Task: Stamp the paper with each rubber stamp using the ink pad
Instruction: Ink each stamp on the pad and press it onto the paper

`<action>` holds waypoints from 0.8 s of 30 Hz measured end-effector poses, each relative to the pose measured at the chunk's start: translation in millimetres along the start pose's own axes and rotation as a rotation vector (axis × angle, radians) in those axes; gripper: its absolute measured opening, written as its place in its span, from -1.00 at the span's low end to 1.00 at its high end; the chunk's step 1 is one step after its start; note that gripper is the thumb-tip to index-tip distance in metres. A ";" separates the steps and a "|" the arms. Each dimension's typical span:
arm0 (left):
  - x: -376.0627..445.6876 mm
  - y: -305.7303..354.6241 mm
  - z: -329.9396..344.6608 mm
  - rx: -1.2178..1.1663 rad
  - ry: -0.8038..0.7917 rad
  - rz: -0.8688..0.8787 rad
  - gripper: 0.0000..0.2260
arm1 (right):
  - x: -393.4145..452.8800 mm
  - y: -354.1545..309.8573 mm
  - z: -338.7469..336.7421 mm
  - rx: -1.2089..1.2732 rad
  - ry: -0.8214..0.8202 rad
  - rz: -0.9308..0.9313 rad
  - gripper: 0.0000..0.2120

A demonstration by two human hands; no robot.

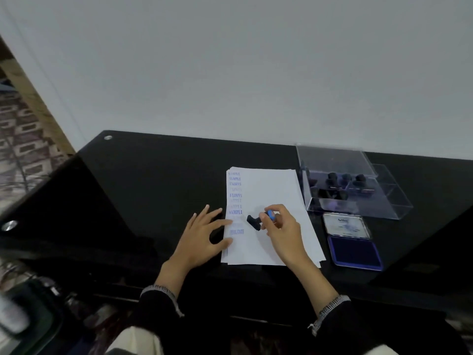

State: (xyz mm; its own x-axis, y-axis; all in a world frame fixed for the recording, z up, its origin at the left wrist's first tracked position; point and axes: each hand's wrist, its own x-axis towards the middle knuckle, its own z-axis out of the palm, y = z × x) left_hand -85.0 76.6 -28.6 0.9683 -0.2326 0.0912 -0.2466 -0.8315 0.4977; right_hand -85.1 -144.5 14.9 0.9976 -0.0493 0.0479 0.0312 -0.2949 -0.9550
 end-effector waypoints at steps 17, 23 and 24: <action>0.2 -1.6 6.3 0.079 0.023 -0.006 -0.39 | -0.7 -23.6 25.2 -0.725 -0.349 -0.211 -0.69; 2.4 -3.2 7.7 0.096 0.034 -0.006 -0.44 | -3.7 -24.1 26.8 -0.742 -0.356 -0.230 -0.71; 2.5 -3.3 7.8 0.102 0.035 -0.007 -0.46 | -3.9 -24.3 26.9 -0.743 -0.357 -0.231 -0.72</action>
State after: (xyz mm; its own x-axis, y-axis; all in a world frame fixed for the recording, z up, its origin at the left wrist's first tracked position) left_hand -82.1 74.8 -36.8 0.9704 -0.2102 0.1186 -0.2407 -0.8805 0.4085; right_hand -88.0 -111.4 30.1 0.9345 0.3560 0.0034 0.3125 -0.8156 -0.4869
